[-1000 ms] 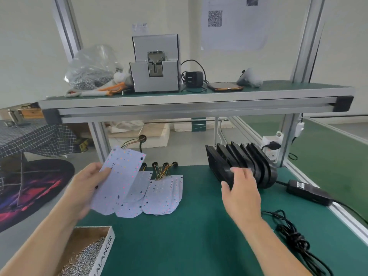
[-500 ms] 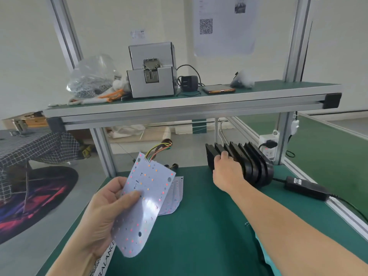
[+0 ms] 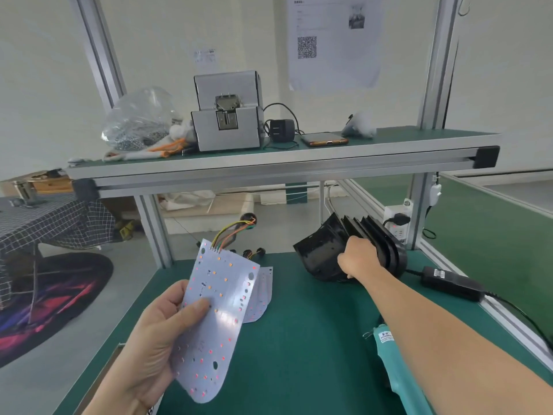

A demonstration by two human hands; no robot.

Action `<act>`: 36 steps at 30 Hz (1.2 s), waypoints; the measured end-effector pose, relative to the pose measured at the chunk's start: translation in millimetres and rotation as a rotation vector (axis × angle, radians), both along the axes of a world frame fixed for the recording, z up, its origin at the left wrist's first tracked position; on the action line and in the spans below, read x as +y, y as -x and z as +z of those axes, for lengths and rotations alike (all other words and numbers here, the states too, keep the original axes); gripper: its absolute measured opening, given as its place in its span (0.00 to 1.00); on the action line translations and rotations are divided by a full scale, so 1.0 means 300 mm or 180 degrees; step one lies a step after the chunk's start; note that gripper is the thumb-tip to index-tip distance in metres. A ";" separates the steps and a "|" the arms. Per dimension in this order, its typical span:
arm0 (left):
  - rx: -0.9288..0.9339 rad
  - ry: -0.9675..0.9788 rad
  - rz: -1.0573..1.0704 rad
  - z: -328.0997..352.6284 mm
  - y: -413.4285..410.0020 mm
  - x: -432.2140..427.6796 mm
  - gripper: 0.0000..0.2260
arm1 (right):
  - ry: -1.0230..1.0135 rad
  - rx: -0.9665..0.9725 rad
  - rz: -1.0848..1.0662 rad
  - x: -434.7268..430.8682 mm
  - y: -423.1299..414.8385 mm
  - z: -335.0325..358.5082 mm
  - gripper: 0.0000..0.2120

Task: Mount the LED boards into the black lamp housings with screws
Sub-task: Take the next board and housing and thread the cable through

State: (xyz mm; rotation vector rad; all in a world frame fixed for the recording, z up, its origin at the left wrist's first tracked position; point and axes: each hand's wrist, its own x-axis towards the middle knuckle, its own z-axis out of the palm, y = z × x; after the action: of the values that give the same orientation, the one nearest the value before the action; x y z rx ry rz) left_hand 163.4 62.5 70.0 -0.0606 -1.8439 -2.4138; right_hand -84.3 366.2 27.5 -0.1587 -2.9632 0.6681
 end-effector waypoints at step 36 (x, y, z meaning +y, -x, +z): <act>0.1346 0.0666 -0.1052 0.334 -0.185 0.318 0.22 | 0.0919 -0.0113 0.0798 -0.051 -0.808 0.005 0.33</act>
State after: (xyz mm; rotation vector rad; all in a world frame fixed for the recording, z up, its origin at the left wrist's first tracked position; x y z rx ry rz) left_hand 218.9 157.8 170.2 -0.8821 -1.9827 -2.1464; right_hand 158.2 351.0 29.2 0.1859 -2.9303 1.1340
